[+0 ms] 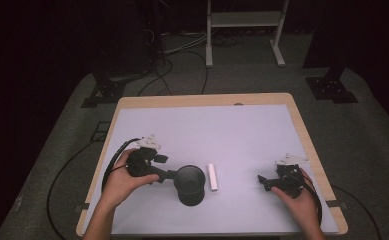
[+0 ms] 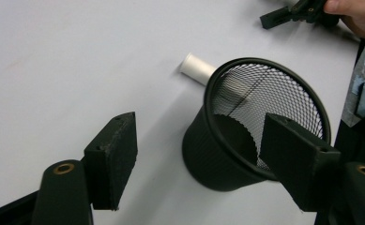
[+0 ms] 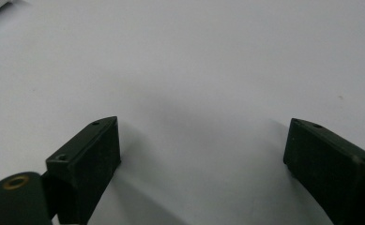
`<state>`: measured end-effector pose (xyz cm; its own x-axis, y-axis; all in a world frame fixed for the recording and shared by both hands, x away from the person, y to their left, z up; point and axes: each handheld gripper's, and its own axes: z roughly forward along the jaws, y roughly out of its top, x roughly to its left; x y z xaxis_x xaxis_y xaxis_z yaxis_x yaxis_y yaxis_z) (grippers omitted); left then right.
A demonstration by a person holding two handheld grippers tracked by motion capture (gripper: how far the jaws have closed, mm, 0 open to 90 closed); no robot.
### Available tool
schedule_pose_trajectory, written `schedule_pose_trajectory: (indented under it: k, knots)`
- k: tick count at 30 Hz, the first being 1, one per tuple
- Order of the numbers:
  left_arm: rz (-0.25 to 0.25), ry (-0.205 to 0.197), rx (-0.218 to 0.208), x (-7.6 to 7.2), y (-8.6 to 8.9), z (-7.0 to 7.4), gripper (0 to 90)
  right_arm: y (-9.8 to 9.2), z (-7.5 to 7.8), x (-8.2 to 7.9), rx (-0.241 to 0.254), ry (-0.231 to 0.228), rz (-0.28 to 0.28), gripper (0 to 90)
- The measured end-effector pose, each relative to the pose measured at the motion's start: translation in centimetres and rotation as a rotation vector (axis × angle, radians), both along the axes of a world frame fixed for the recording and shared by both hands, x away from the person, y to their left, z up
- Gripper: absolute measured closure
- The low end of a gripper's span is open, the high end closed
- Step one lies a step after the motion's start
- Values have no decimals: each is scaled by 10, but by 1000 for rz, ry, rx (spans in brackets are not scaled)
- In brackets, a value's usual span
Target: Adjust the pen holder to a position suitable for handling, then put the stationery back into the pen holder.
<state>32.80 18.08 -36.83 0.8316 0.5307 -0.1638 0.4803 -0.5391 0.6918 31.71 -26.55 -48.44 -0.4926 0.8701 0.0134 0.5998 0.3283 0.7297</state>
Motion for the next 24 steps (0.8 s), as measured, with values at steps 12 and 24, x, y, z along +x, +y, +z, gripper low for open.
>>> schedule_pose_trajectory:
  k: [12, 24]
  knots:
    - [35, -30, 41, -4, 19, -9, 198, 0, 0, 0, 0, 0, -1, 102]
    - [80, -51, 51, -15, 40, -35, 146, 0, 0, 0, 0, 0, -1, 102]
